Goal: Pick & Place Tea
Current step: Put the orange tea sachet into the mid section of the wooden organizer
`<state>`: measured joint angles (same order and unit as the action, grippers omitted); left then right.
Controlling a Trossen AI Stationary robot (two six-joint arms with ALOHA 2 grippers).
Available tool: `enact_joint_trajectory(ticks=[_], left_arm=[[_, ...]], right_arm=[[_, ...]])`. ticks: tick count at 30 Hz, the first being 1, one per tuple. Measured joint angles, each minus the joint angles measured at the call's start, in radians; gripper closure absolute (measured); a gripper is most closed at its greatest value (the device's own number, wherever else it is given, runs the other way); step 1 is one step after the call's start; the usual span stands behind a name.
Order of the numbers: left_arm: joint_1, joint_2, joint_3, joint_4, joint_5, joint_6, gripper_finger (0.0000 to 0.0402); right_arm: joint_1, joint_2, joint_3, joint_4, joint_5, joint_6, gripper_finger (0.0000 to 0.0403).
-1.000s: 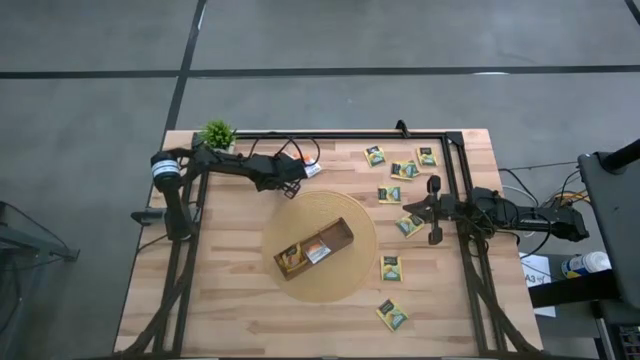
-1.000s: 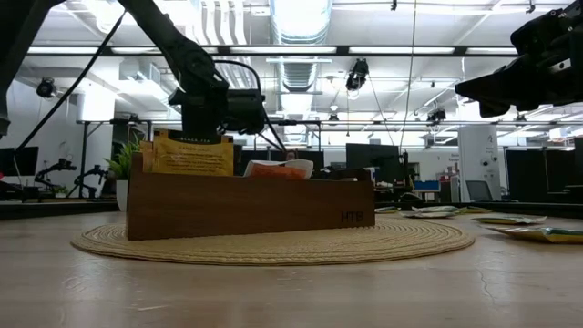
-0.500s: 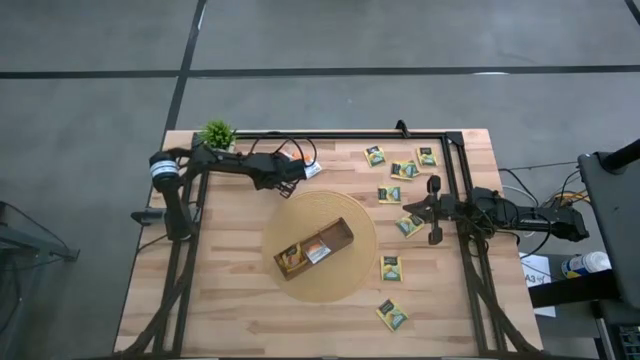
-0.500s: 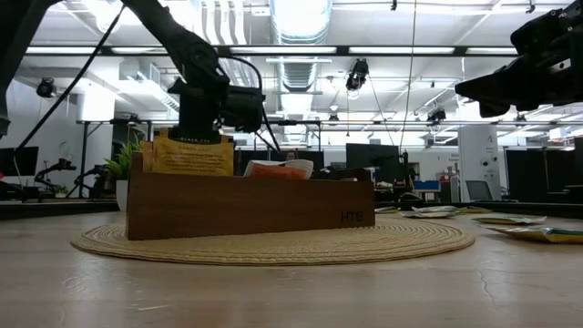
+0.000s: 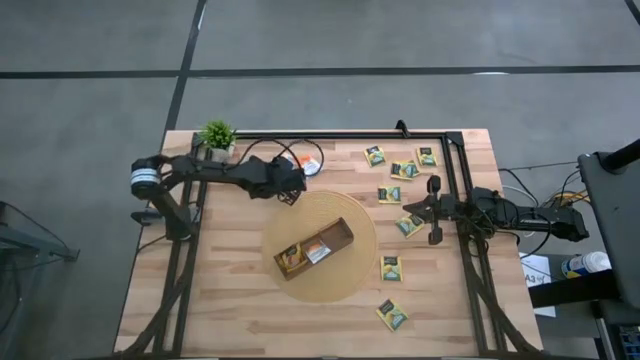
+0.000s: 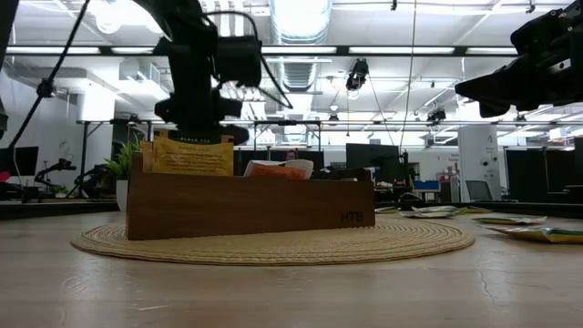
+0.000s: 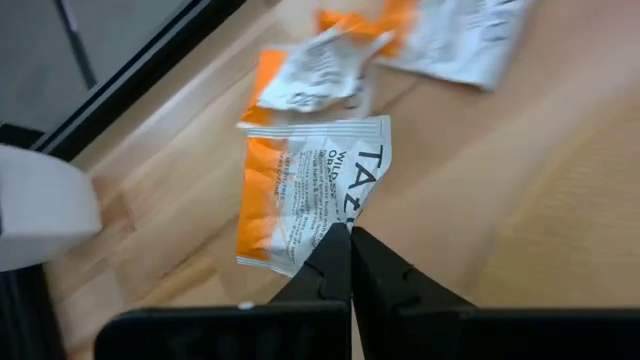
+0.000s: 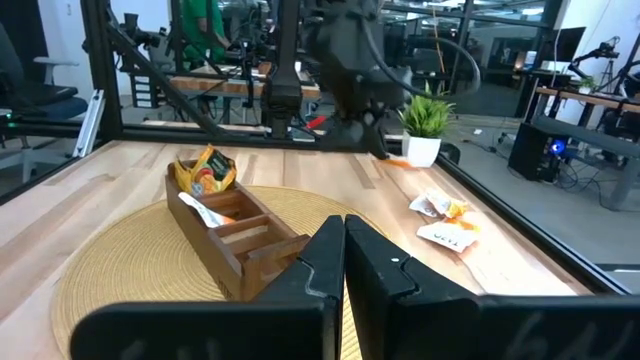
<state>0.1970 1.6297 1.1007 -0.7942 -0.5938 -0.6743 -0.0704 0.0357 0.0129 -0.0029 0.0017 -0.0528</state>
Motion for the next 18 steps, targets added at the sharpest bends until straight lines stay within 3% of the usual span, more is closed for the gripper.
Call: enact_joint_trajectory(ticks=[8, 18], left_arm=[[-0.120, -0.029, 0.000, 0.013, 0.003, -0.034, 0.0401], [-0.276, -0.029, 0.000, 0.155, 0.093, -0.045, 0.0401]], right_arm=[[0.000, 0.000, 0.000, 0.000, 0.000, 0.000, 0.0394], [0.000, 0.000, 0.000, 0.000, 0.000, 0.000, 0.0394]])
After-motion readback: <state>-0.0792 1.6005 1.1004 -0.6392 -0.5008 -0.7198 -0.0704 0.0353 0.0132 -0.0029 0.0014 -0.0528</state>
